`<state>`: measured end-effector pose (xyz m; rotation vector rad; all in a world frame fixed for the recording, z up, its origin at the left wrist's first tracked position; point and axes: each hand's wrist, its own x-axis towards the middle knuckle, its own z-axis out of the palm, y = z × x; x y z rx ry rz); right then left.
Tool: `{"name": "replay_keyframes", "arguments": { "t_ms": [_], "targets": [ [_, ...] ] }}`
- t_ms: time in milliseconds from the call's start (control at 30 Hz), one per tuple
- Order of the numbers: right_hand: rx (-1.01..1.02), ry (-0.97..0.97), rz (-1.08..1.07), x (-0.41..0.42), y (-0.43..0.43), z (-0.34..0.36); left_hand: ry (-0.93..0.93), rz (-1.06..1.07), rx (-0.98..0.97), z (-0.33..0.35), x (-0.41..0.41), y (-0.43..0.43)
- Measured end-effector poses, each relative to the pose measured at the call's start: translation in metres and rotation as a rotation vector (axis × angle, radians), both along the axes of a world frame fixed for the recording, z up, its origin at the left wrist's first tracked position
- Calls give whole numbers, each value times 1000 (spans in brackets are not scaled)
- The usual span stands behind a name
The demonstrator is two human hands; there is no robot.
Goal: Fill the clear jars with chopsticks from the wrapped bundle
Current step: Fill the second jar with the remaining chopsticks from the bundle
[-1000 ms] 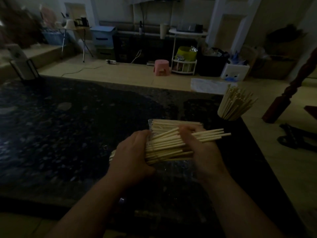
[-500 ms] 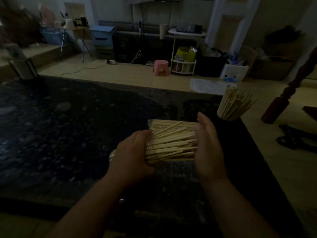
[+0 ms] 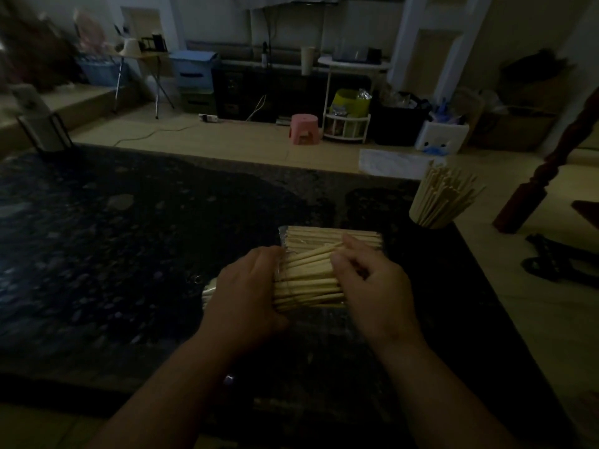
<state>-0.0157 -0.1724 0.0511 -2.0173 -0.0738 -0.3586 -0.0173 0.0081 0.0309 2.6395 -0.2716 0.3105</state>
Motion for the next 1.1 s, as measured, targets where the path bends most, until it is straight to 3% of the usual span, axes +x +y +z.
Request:
{"name": "replay_keyframes", "arguments": {
  "t_ms": [200,333,400,633,867,967,1100],
  "targets": [
    [14,20,62,-1,1,2,22,5,-16,1,-1,-1],
    [192,-64,-75,1,-7,7,22,36,-77,4,1,2],
    [184,-77,-112,4,-14,8,15,68,-91,4,3,6],
    [1,192,-15,10,-22,-12,9,177,-168,1,8,16],
    [-708,547,377,-1,-10,-26,10,260,-316,3,13,20],
    [-775,641,433,-5,-7,-43,26,263,-304,5,15,24],
    [-756,553,403,-2,-5,-73,25,273,-288,6,19,31]
  ]
}}
